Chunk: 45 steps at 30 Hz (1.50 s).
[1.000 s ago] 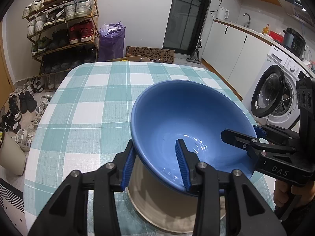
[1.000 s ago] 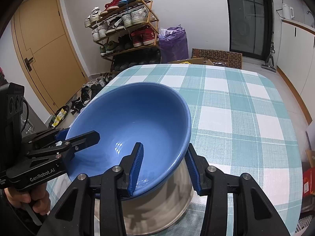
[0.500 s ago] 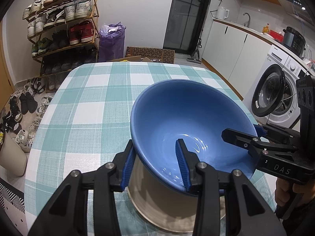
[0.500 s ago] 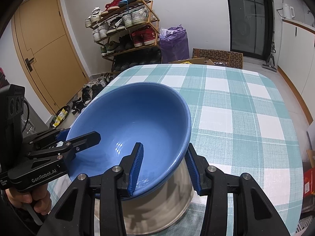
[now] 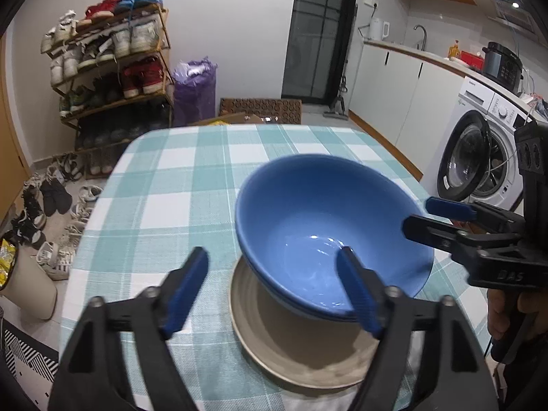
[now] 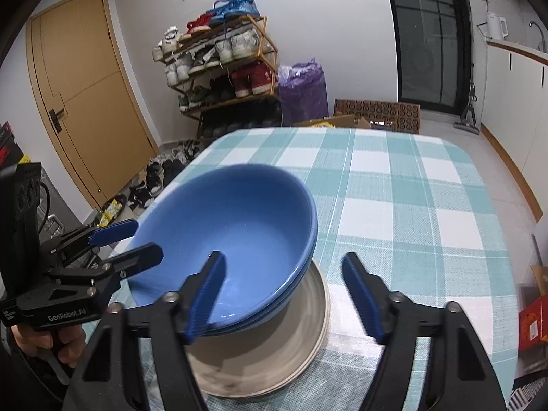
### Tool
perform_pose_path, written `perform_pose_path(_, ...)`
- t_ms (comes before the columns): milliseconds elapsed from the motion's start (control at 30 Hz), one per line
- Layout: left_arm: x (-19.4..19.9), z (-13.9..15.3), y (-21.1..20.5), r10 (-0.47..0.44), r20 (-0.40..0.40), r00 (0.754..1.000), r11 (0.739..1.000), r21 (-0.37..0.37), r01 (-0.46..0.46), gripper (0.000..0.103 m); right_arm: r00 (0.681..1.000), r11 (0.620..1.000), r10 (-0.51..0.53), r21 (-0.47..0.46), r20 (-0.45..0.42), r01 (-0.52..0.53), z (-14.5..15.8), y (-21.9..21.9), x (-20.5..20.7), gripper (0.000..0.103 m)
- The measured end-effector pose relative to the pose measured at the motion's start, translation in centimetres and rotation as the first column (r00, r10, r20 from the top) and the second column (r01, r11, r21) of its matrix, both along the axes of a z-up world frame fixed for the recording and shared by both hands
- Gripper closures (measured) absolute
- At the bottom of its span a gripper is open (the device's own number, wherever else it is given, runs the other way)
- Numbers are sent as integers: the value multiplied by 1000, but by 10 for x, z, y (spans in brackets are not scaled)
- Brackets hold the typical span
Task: Organize plates and bowls
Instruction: 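Lower the held blue bowls onto the cream plate stack with both tools, then open both tools and pull them back from the bowls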
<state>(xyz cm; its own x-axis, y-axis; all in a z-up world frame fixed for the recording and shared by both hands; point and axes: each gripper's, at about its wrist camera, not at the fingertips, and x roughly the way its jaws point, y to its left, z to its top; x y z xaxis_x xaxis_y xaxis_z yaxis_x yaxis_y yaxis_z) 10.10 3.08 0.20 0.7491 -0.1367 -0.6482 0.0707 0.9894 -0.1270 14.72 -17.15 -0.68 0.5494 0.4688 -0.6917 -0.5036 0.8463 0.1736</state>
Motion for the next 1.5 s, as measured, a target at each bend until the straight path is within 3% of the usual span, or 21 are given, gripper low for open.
perform_pose_path(200, -13, 0, 4, -3, 15, 1000, 1000, 3, 3, 17, 999, 1000, 11, 9, 38, -11, 8, -6, -13, 1)
perform_pose_path(400, -28, -1, 9, 17, 34, 999, 1000, 6, -17, 15, 996, 999, 42, -2, 78, -42, 7, -8, -32, 1)
perform_pose_path(467, -35, -2, 12, 29, 48, 998, 999, 11, -30, 0, 994, 999, 52, 1, 92, -52, 6, -10, -38, 1)
perform_pose_path(800, -60, -9, 20, 53, 111, 992, 997, 49, -58, 0, 984, 998, 58, 27, 170, -63, 3, -20, -66, 1)
perform_pose_path(1367, -94, -23, 9, 58, 198, 978, 989, 121, -83, 0, 978, 997, 55, 40, 202, -64, -19, -33, -94, 1)
perform_pose_path(1500, -96, -28, 11, 71, 216, 974, 990, 108, -96, 0, 972, 996, 57, 51, 228, -70, -23, -36, -102, 1)
